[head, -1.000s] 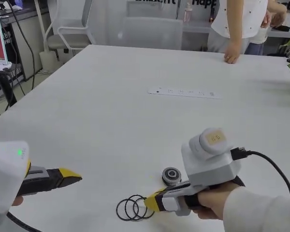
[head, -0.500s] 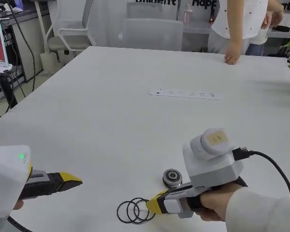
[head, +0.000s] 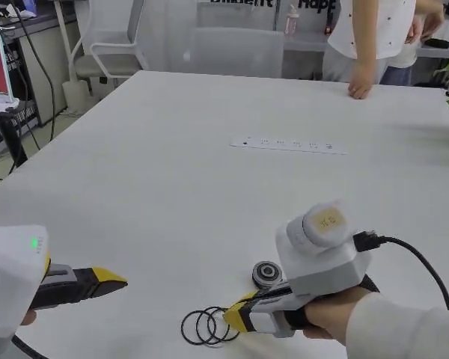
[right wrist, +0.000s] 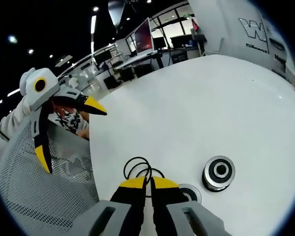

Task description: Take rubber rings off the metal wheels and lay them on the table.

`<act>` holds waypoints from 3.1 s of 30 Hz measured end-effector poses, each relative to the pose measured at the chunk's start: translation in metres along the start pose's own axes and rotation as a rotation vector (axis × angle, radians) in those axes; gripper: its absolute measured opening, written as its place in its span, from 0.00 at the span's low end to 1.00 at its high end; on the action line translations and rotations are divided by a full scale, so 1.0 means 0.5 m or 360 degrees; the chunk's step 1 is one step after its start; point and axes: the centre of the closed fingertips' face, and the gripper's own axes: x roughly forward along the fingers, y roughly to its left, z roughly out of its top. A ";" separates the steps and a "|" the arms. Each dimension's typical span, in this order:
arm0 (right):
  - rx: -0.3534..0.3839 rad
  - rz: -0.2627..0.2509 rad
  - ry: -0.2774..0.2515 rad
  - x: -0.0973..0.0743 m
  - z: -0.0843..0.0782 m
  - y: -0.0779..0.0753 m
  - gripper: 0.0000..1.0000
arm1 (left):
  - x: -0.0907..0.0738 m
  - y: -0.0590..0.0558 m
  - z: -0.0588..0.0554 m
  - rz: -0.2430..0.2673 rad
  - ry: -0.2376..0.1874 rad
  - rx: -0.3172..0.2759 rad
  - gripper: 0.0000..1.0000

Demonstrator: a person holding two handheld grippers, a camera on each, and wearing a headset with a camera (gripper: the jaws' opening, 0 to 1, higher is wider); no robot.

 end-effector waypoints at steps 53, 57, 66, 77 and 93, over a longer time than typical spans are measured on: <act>0.0170 -0.0139 -0.0516 -0.132 0.125 -0.090 0.14 | -0.026 0.015 0.067 0.0024 -0.0090 0.0127 0.88; 0.0180 -0.0180 -0.0583 -0.156 0.135 -0.109 0.15 | -0.040 0.027 0.101 0.0035 -0.0159 0.0144 0.90; 0.0263 -0.0289 -0.0672 -0.197 0.129 -0.159 0.17 | -0.045 0.056 0.193 0.0068 -0.0263 0.0269 0.91; 0.0297 -0.0381 -0.0623 -0.205 0.095 -0.194 0.16 | -0.001 0.055 0.317 -0.0007 -0.0374 0.0480 0.89; 0.0297 -0.0429 -0.0579 -0.203 0.068 -0.212 0.14 | 0.144 0.063 0.408 -0.0104 -0.0446 0.0538 0.76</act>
